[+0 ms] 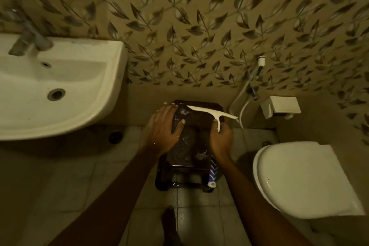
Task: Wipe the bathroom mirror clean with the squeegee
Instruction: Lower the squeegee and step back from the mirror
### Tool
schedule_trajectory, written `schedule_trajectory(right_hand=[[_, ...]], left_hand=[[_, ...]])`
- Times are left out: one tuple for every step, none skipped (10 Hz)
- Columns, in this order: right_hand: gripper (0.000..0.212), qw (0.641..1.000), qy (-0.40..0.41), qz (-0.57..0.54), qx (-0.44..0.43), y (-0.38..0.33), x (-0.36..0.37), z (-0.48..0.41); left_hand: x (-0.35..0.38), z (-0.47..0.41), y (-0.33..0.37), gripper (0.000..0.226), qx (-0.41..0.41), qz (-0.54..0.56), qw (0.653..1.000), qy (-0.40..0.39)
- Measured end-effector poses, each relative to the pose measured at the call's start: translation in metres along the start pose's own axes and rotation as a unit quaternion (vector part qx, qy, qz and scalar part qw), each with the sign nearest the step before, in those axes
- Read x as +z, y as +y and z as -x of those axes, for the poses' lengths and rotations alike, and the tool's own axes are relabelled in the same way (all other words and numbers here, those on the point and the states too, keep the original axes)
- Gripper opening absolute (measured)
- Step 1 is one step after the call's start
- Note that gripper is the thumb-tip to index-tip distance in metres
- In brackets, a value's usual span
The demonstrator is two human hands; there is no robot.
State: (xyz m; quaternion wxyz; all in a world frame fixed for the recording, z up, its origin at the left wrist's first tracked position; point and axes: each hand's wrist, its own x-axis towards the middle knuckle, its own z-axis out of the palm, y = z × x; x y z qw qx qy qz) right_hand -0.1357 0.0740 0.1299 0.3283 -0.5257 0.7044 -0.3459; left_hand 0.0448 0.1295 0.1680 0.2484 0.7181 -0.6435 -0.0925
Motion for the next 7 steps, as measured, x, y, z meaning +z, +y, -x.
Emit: schedule_trajectory(right_hand=[[0.037, 0.998, -0.03, 0.028, 0.043, 0.036, 0.041, -0.038], [0.04, 0.995, -0.045, 0.082, 0.042, 0.066, 0.087, -0.074], [0.037, 0.994, -0.054, 0.092, 0.031, 0.091, 0.125, -0.106], [0.038, 0.993, -0.065, 0.097, 0.028, 0.111, 0.152, -0.128], [0.041, 0.991, -0.081, 0.099, 0.035, 0.118, 0.164, -0.137], [0.045, 0.987, -0.109, 0.109, 0.036, 0.122, 0.162, -0.141], [0.048, 0.984, -0.137, 0.102, 0.057, 0.116, 0.141, -0.144]], left_hand=[[0.045, -0.029, -0.019, 0.056, -0.011, -0.004, 1.0, -0.006], [0.09, -0.057, -0.04, 0.055, -0.023, 0.007, 0.999, -0.029], [0.127, -0.078, -0.059, 0.054, -0.011, -0.004, 0.999, -0.051], [0.15, -0.089, -0.068, 0.051, -0.037, 0.027, 0.997, -0.059], [0.163, -0.09, -0.072, 0.05, -0.067, 0.059, 0.993, -0.073], [0.169, -0.091, -0.074, 0.05, -0.075, 0.067, 0.991, -0.092], [0.169, -0.096, -0.064, 0.049, -0.08, 0.064, 0.99, -0.098]])
